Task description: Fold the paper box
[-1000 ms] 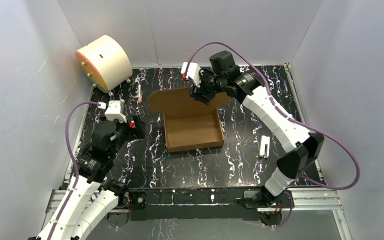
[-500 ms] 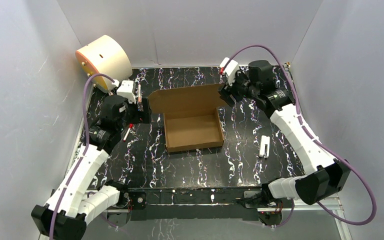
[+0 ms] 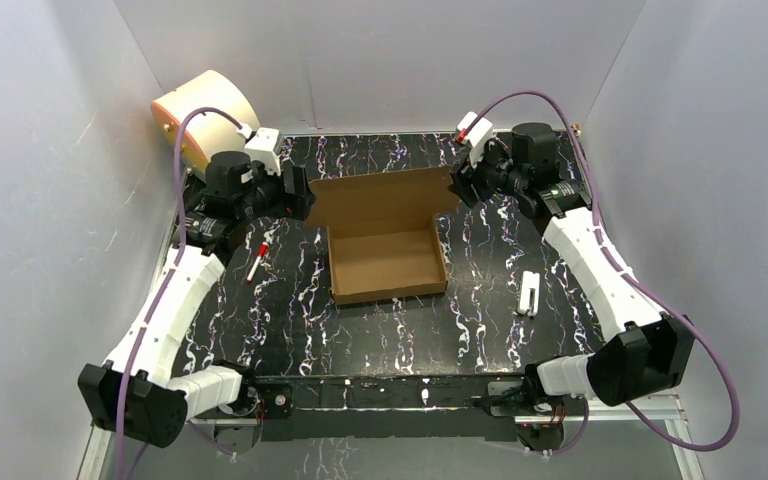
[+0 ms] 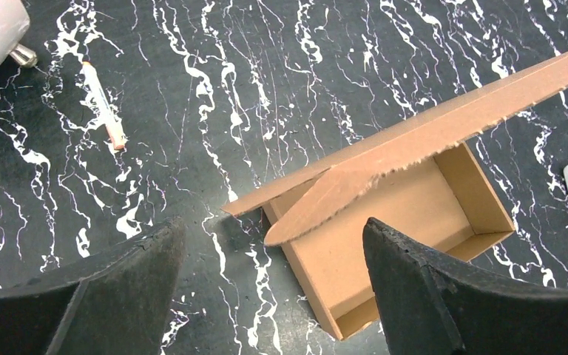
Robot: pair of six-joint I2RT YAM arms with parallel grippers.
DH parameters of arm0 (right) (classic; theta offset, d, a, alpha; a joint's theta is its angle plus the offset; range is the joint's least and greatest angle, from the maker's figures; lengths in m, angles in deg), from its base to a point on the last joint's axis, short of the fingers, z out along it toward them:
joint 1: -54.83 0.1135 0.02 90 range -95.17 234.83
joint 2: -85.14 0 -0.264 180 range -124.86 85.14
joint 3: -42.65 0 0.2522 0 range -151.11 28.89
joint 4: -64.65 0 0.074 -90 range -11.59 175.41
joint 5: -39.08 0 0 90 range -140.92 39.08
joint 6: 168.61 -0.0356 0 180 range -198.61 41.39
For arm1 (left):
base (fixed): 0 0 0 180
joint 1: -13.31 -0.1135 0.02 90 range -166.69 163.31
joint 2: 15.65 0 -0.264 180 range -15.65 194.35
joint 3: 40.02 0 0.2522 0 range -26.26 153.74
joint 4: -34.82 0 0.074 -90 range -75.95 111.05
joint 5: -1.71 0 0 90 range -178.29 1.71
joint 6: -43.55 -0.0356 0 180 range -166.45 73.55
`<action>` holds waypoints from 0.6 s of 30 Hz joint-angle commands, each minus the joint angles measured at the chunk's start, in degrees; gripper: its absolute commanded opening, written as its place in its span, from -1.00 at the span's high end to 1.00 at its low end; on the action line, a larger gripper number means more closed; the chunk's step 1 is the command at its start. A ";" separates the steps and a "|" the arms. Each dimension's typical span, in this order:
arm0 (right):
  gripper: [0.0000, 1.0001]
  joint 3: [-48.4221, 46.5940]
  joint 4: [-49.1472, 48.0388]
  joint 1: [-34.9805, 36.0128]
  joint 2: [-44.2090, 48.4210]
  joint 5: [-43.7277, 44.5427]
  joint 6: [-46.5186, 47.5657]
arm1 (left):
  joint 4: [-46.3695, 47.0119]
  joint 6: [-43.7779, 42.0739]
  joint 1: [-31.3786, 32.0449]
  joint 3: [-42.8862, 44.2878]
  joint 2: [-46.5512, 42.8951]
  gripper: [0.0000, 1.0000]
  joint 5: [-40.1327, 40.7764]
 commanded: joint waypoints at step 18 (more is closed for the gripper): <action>-0.20 -0.29 -4.98 -5.02 -9.03 -12.03 7.64 | -5.08 -8.61 -3.39 8.99 14.78 -0.64 -8.55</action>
